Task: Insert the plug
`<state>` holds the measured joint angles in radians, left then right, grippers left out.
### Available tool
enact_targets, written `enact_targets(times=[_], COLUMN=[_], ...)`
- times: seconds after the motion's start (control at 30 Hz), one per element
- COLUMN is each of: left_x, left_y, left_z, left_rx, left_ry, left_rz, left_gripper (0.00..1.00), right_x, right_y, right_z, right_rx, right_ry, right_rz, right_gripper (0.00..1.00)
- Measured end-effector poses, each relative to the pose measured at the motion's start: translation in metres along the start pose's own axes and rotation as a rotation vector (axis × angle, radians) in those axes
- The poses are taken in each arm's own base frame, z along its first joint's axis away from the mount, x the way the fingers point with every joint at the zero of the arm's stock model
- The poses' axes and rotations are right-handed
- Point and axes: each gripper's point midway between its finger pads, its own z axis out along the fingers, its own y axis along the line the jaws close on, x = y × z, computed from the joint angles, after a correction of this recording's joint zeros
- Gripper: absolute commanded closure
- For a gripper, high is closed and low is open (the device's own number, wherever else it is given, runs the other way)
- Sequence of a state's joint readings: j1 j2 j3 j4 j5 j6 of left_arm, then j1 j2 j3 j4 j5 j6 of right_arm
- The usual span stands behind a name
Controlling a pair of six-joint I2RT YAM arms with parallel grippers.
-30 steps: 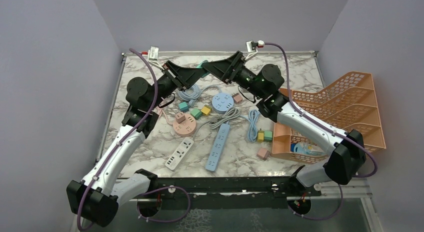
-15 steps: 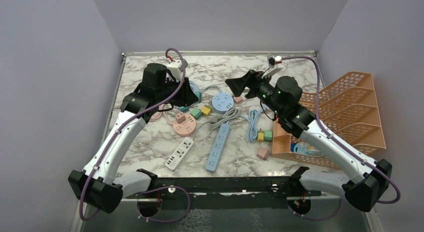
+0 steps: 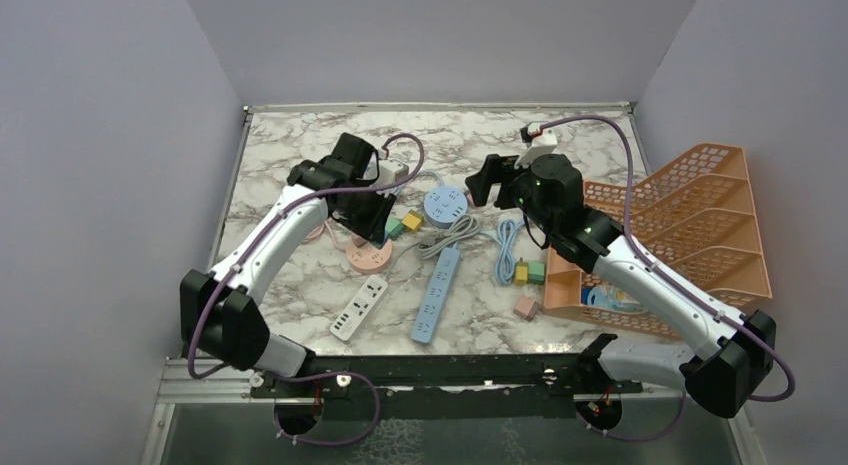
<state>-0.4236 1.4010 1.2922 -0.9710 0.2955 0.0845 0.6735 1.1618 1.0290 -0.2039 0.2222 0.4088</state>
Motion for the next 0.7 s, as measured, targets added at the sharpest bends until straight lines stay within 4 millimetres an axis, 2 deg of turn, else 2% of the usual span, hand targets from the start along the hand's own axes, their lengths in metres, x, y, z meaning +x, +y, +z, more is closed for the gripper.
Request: enact_targets(times=[0.2, 0.4, 0.57, 0.7], left_x=[0.007, 0.008, 0.02, 0.024], left_y=[0.01, 0.017, 0.017, 0.02], left_z=[0.026, 0.034, 0.047, 0.05], left_rx=[-0.049, -0.093, -0.111, -0.128], left_ry=[0.173, 0.244, 0.33, 0.357], left_rz=[0.035, 0.066, 0.101, 0.122], left_gripper=[1.0, 1.0, 1.0, 1.0], right_x=[0.006, 0.013, 0.011, 0.01], right_y=[-0.007, -0.015, -0.019, -0.022], right_z=[-0.002, -0.003, -0.003, -0.004], right_rx=[0.028, 0.062, 0.082, 0.1], right_ry=[0.004, 0.014, 0.006, 0.001], right_rz=[-0.001, -0.004, -0.004, -0.001], right_gripper=[0.2, 0.2, 0.2, 0.2])
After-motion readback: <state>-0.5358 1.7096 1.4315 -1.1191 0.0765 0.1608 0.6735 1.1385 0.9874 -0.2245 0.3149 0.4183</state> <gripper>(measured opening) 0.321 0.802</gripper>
